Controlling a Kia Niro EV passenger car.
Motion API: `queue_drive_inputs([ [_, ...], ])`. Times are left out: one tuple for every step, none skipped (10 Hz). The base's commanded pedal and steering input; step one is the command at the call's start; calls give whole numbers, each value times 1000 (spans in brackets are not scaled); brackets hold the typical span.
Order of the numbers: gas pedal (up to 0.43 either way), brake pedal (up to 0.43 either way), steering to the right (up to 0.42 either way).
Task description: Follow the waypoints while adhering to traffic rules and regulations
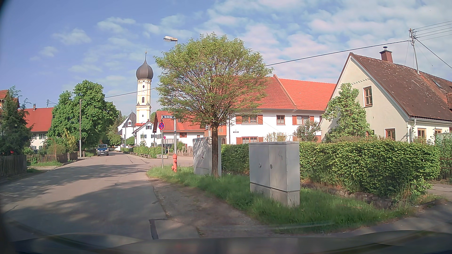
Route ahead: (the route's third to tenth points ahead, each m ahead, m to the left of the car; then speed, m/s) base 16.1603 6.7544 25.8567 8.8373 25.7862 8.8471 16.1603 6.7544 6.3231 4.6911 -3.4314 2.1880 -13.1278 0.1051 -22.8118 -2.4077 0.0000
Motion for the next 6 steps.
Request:
queue_drive_inputs([
  [0,232,479],
  [0,232,479],
  [0,232,479],
  [0,232,479],
  [0,232,479],
  [0,232,479],
])
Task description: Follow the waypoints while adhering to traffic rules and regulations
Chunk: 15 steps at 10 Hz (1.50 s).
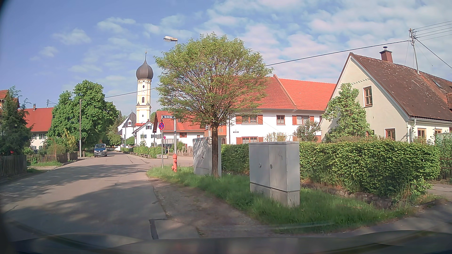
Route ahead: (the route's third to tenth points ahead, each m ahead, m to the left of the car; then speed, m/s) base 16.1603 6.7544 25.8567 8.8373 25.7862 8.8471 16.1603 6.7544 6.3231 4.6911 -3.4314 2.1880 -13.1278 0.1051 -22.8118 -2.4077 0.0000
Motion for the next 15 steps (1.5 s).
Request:
queue_drive_inputs([
  [0,232,479],
  [0,232,479],
  [0,232,479],
  [0,232,479],
  [0,232,479],
  [0,232,479],
  [0,232,479],
  [0,232,479],
  [0,232,479],
  [0,232,479],
  [0,232,479],
  [0,232,479],
  [0,232,479],
  [0,232,479],
  [0,232,479],
])
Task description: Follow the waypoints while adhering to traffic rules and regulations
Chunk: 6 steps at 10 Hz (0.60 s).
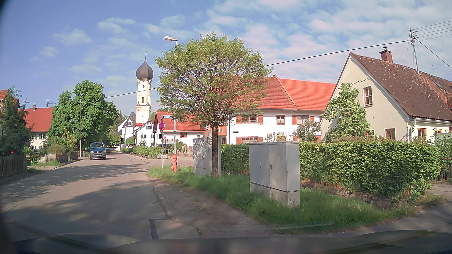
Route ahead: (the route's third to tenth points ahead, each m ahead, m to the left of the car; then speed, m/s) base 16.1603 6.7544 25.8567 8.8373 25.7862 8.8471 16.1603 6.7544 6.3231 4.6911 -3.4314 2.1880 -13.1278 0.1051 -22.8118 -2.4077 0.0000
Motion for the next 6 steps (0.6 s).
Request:
queue_drive_inputs([
  [0,232,479],
  [0,232,479],
  [0,232,479],
  [0,232,478],
  [0,232,479],
  [0,232,479],
])
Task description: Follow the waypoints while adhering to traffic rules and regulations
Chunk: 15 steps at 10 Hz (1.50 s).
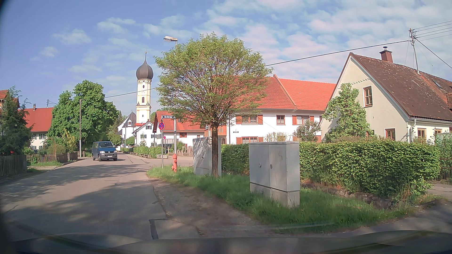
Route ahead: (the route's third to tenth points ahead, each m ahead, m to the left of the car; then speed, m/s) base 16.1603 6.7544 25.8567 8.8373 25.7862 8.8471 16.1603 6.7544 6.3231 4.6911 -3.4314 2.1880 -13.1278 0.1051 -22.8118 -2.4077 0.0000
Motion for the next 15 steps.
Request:
queue_drive_inputs([
  [0,232,479],
  [0,232,479],
  [0,232,479],
  [0,232,479],
  [0,232,479],
  [0,232,479],
  [0,232,479],
  [0,232,479],
  [0,232,479],
  [0,232,479],
  [0,232,479],
  [0,232,479],
  [0,232,479],
  [0,232,479],
  [0,232,479],
])
